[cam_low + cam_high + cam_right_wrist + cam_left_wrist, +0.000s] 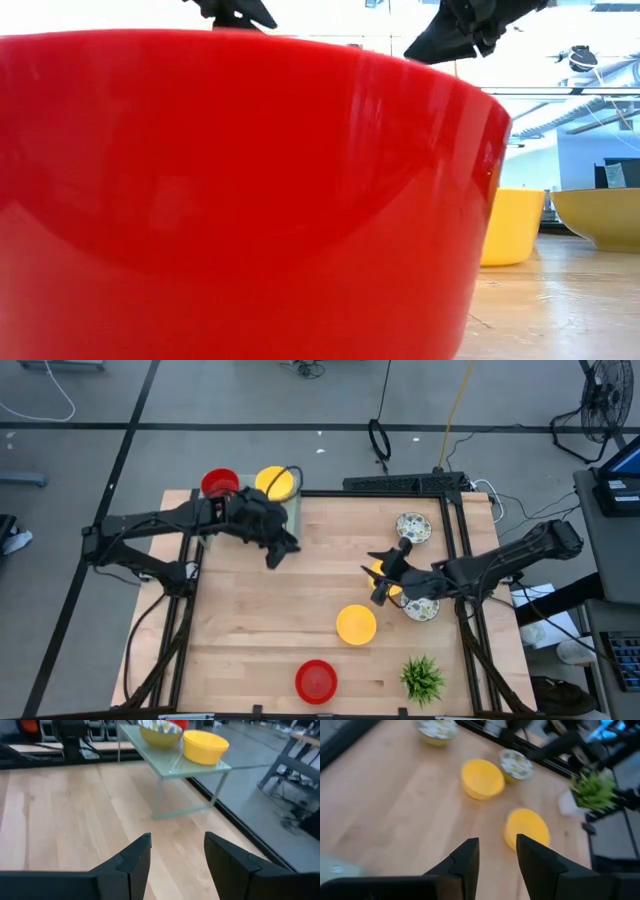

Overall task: Pick & Place Mini bowls
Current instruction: Stack the white patterned bowl on top of the white patterned bowl on the shelf

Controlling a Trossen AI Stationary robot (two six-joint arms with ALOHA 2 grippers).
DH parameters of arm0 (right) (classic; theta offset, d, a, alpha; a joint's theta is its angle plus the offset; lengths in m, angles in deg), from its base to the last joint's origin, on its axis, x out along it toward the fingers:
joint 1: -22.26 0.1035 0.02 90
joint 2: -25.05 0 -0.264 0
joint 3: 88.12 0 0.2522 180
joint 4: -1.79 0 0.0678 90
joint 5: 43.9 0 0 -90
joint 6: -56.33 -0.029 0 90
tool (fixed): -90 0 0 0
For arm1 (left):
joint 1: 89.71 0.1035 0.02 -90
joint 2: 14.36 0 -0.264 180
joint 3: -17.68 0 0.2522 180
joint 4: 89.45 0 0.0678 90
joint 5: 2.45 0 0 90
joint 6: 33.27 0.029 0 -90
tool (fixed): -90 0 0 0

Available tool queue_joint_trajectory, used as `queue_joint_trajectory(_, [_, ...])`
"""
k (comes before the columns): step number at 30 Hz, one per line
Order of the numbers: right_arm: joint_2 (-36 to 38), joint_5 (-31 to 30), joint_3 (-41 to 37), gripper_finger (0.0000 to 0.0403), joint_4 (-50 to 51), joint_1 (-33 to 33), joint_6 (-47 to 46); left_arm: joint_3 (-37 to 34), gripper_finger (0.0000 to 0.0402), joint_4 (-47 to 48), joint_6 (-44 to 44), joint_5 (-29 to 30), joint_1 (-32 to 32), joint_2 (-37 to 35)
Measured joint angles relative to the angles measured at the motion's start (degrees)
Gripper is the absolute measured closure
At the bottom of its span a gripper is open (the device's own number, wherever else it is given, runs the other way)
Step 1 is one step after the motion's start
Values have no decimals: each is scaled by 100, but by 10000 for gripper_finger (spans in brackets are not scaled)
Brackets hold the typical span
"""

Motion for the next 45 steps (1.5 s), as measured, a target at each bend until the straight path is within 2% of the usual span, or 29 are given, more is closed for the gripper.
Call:
queue_joint_trajectory(3, [0,191,269,232,938,-140,-555,0,270,-4,0,0,-316,0])
queue_joint_trajectory(10, [-281,1110,667,232,3443,-879,-2281,0,270,-99,-111,5,-914,0])
queue_joint_trajectory(14, [-498,1557,687,232,4173,-1424,-2919,0,270,-139,-119,188,-1159,0])
queue_joint_trajectory(16, [-616,1578,686,232,4388,-1688,-3096,0,270,-140,-128,338,-1247,2])
queue_joint_trajectory(27, [-1331,1576,680,232,4532,-3031,-3036,0,270,-144,-213,472,-1634,4])
queue_joint_trajectory(33, [-1829,2009,680,232,4470,-3671,-2992,0,270,-142,-216,517,-1797,4])
queue_joint_trajectory(45, [-2500,1995,678,232,3789,-4256,-2040,0,270,-136,35,515,-2062,4])
